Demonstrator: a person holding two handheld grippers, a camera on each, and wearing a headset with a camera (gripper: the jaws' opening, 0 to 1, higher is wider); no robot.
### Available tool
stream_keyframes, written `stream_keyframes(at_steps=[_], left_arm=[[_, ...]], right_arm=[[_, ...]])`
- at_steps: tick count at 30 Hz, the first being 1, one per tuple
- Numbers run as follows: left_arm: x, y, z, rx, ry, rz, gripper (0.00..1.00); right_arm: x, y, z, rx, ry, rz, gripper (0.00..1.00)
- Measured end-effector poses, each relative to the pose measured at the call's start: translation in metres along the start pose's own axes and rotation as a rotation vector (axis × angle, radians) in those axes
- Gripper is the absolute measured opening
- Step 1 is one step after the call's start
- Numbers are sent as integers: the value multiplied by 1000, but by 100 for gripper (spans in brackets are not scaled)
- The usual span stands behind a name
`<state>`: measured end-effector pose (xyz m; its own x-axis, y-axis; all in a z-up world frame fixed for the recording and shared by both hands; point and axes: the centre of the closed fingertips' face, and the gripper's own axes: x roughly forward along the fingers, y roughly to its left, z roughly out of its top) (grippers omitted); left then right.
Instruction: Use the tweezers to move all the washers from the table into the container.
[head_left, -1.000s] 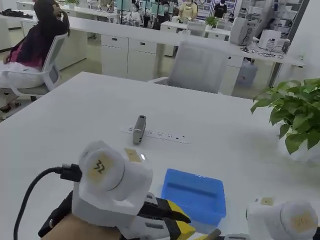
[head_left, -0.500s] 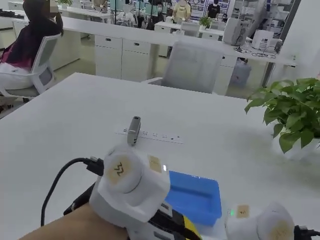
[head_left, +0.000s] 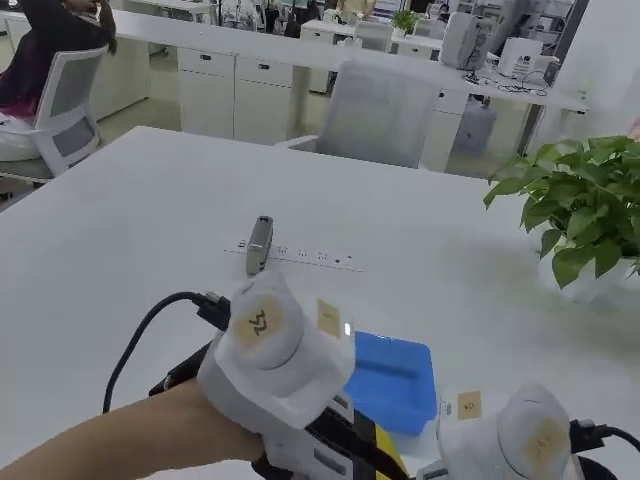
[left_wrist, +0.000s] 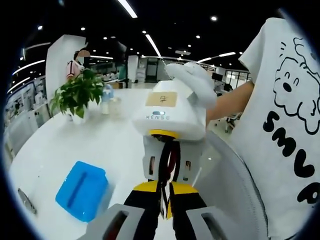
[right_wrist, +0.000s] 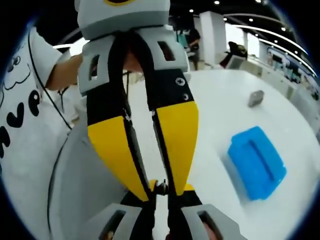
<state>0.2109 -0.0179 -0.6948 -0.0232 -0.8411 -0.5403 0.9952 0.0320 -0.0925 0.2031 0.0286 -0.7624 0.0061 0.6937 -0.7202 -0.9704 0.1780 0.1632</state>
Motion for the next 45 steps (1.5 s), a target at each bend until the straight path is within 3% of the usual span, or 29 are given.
stream_keyframes(at_steps=[4,6,12,15,23,24,29,33,38,42,45], left_arm=[[4,4,0,22,4,-13,0],[4,5,-2,91,12,-14,0],[3,18,-15,79,47,6,0],[4,24,-22,108,62,26,0],[12,48,-59,126,148,106,0],[13,51,-65,146,174,116,0],[21,66,-87,155,218,148,0],[28,75,-100,167,232,181,0],[33,84,-113,166,256,184,0],[35,88,-125,156,281,178,0],[37,90,-133,160,302,171,0]], right_arm=[[2,-3,-3,-5,16,13,4],[2,-7,-6,-7,27,12,4],[3,-25,-19,2,64,-5,5],[5,-33,-23,-13,92,-23,5],[19,-63,-40,-56,203,-65,6],[21,-65,-42,-64,215,-60,6],[31,-81,-50,-87,266,-113,6],[39,-92,-58,-73,267,-144,6],[43,-100,-62,-33,257,-152,7],[44,-102,-61,30,202,-172,8],[43,-102,-58,91,150,-205,14]])
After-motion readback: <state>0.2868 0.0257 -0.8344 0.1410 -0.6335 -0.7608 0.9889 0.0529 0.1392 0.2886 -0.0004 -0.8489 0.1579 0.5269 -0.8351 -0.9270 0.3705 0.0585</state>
